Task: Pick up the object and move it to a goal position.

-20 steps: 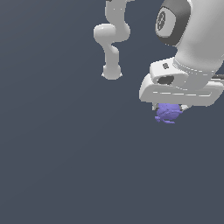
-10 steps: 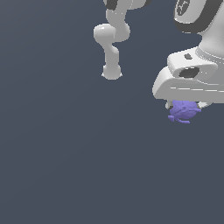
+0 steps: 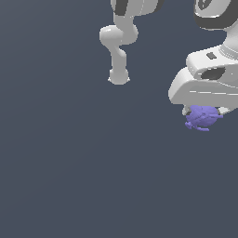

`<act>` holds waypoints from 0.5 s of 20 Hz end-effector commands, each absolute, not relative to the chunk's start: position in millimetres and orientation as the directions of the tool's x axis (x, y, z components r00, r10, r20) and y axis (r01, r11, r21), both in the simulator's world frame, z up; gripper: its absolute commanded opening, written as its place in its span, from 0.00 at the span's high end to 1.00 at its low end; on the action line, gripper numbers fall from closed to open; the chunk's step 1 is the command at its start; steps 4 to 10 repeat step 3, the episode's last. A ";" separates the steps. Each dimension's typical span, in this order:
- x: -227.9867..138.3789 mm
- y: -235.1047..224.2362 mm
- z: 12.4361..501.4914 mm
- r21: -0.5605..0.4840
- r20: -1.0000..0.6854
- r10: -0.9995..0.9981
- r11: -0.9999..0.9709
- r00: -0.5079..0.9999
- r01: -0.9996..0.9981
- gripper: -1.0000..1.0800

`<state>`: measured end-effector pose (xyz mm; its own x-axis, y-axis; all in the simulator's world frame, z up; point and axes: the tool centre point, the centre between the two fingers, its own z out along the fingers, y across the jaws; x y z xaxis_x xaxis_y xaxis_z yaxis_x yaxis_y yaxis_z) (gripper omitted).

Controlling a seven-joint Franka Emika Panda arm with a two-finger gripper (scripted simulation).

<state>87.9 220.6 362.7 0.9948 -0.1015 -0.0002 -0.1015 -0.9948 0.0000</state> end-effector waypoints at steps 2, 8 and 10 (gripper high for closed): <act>88.8 221.7 364.1 0.000 0.000 -0.102 -0.995 0.995 -0.102 1.00; 88.9 221.8 364.2 0.000 0.000 -0.102 -0.995 0.995 -0.102 1.00; 88.9 221.8 364.2 0.000 0.000 -0.102 -0.995 0.995 -0.102 1.00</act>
